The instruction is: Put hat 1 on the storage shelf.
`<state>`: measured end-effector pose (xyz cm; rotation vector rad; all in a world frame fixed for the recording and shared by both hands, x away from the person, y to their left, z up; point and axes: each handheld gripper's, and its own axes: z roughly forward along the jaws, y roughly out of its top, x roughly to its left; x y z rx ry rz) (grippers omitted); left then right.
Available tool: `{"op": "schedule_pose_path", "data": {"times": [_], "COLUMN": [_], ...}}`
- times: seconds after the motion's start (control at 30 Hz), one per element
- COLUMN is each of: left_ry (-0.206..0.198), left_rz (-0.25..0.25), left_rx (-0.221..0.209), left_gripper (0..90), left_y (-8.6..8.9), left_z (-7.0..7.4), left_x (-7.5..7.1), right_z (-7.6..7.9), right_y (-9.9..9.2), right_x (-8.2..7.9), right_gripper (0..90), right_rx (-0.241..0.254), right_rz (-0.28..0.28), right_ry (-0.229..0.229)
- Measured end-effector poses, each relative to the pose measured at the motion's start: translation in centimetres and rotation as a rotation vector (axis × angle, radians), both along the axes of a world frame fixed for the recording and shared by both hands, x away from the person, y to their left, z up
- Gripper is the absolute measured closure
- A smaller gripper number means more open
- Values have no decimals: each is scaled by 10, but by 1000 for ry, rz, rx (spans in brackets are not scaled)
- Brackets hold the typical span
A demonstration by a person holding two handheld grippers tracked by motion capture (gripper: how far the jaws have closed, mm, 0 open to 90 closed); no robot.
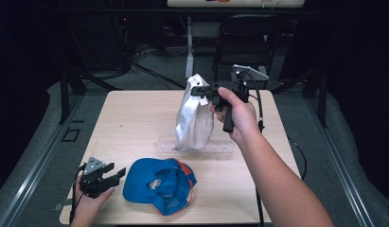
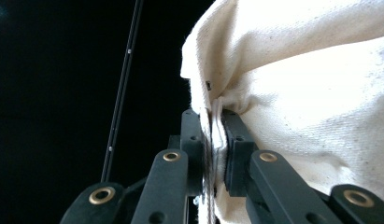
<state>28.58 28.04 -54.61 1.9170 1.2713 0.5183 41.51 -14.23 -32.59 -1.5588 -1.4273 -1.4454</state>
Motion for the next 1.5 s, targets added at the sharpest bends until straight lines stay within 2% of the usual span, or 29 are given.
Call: {"op": "schedule_pose_path", "data": {"times": [0.07, 0.13, 0.33, 0.37, 0.5, 0.63, 0.73, 0.87, 0.93, 1.0, 1.1, 1.17, 1.37, 1.5], "left_ry": [-8, -1, -29, -23, -61, -80, -98, -119, -133, -156, -163, -171, -175, -172], "left_rz": [-4, -22, -40, -49, -63, -99, -129, -194, -213, -220, -236, -248, -277, -274], "left_rx": [-11, -3, -2, 0, 0, -8, 6, 53, 64, 46, 23, 29, 62, 58], "left_gripper": [456, 466, 499, 499, 499, 499, 499, 498, 497, 495, 496, 496, 497, 501], "left_y": [-1, -2, -11, -12, -21, -32, -45, -65, -72, -81, -93, -102, -131, -142], "left_z": [0, 1, 3, 5, 8, 13, 18, 28, 33, 39, 45, 47, 46, 44], "left_x": [0, 0, -1, -1, -2, -2, -1, 1, 4, 10, 18, 22, 37, 44], "right_z": [-1, -3, -6, -7, -10, -14, -18, -20, -21, -21, -22, -21, -21, -22], "right_y": [3, 5, 12, 13, 15, 17, 19, 23, 25, 27, 31, 34, 40, 44], "right_x": [4, 7, 16, 18, 23, 29, 33, 36, 38, 39, 40, 40, 42, 42], "right_gripper": [814, 814, 814, 814, 813, 813, 813, 813, 812, 812, 812, 812, 812, 811], "right_rx": [-13, -16, -16, -18, -17, -38, -46, -46, -47, -47, -48, -50, -50, -54], "right_rz": [-2, -1, -5, -4, -14, -29, -40, -39, -43, -47, -42, -36, -21, -15], "right_ry": [5, 10, 22, 23, 33, 44, 51, 56, 58, 58, 55, 54, 51, 46]}}
